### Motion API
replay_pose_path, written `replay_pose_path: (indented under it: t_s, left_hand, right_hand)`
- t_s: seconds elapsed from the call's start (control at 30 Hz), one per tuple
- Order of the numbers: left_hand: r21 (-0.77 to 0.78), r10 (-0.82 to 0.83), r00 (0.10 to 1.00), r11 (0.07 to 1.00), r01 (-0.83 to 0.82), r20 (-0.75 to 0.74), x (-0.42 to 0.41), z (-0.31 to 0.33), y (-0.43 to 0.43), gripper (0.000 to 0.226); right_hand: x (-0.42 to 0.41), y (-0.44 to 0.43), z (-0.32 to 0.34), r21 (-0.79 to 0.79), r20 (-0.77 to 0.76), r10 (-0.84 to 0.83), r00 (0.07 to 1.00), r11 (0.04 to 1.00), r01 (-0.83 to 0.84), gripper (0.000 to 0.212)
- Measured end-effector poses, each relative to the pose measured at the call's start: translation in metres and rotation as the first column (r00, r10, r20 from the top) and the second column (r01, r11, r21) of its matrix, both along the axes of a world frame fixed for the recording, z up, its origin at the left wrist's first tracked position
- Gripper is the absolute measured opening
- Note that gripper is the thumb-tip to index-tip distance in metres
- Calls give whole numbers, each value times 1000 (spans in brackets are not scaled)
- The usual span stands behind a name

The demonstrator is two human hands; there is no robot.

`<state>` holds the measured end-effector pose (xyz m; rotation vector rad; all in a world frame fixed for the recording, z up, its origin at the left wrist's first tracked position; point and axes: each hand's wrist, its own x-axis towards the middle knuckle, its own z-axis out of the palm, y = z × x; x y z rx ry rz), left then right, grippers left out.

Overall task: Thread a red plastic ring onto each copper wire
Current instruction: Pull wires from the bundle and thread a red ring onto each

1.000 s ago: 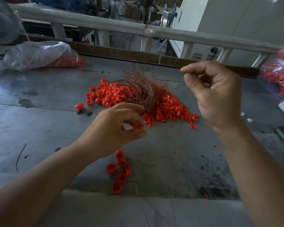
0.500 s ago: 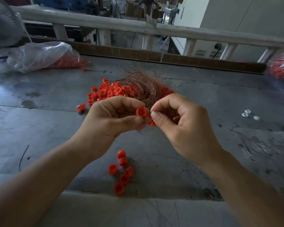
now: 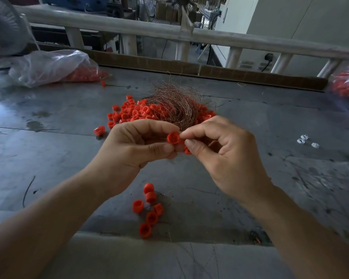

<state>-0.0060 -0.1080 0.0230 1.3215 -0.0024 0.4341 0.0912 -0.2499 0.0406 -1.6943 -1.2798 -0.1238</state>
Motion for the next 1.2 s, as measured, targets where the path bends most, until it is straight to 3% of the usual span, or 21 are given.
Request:
replay_pose_path:
  t_s: [0.2,0.37,1.2]
  left_hand:
    - [-21,4,1000,1000,-5,-20,1,-2,0,31]
    - [-1,-24,1000,1000,24,-8,1,-4,1,37]
    - [46,10,999,999,-8,-50,-3,1,-2,29]
  right_hand:
    - [-1,1,1,21,-123,43,991,999,-41,30]
    - [-4,-1,4,8,-128,42,991,999,-41,34]
    - [-4,-1,5,-24,-211,10,977,1000,-15,33]
